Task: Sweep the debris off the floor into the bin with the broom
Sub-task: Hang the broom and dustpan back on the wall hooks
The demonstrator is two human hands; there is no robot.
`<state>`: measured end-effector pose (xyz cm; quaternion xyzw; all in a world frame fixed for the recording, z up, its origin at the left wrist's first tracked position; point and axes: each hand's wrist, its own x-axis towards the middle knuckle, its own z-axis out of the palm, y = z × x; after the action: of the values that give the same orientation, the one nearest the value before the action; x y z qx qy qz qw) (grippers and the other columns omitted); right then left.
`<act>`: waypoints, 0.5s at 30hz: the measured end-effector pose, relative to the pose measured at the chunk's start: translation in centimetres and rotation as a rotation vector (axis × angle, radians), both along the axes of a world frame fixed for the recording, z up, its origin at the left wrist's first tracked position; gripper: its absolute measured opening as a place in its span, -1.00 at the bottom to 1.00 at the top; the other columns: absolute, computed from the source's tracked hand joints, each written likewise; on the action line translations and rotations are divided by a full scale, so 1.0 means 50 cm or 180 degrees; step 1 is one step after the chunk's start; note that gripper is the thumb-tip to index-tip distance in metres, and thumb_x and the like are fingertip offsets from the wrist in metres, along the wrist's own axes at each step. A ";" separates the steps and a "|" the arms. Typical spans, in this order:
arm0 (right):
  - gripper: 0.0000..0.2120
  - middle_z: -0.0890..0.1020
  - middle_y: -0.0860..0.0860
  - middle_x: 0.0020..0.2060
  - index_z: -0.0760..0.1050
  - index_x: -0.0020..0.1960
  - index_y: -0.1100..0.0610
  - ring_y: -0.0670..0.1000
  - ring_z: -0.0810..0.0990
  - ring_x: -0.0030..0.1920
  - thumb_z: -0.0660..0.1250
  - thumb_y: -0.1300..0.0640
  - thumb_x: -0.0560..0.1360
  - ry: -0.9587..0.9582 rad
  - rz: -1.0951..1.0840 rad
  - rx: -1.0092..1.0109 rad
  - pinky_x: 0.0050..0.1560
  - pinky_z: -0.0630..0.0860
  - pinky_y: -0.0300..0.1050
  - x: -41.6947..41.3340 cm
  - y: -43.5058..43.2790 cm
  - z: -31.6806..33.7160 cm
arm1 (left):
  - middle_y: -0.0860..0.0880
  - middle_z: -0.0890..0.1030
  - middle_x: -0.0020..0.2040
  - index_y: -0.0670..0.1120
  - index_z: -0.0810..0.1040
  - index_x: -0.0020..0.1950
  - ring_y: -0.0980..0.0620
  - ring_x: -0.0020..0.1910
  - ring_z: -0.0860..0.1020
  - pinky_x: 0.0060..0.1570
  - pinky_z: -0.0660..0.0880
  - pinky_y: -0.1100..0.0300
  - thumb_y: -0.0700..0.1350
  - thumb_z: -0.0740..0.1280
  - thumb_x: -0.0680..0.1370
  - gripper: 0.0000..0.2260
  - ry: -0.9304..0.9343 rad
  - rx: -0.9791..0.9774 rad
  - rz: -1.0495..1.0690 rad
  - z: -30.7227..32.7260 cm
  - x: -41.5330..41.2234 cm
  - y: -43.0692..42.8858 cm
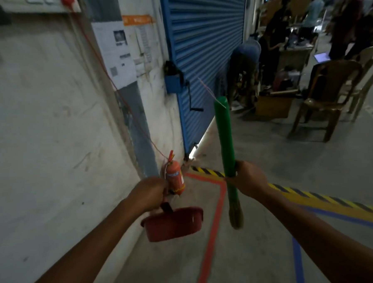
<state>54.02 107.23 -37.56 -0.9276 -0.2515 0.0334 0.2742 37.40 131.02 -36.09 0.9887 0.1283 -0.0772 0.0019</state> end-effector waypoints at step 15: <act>-0.50 0.62 0.02 -0.02 0.36 0.35 0.04 0.12 0.65 0.01 0.42 0.24 0.47 -0.0242 0.0848 0.1071 -0.02 0.62 0.10 0.691 0.177 0.262 | 0.05 0.58 -0.21 0.04 0.49 -0.11 0.07 -0.25 0.54 -0.30 0.42 0.18 -0.21 0.29 0.54 -0.86 -0.1562 -0.0164 0.0525 0.322 0.610 0.162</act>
<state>88.59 116.08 -24.48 -0.8280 -0.3840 -0.0080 0.4086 67.89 139.11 -20.01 0.9637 0.2022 0.1621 0.0644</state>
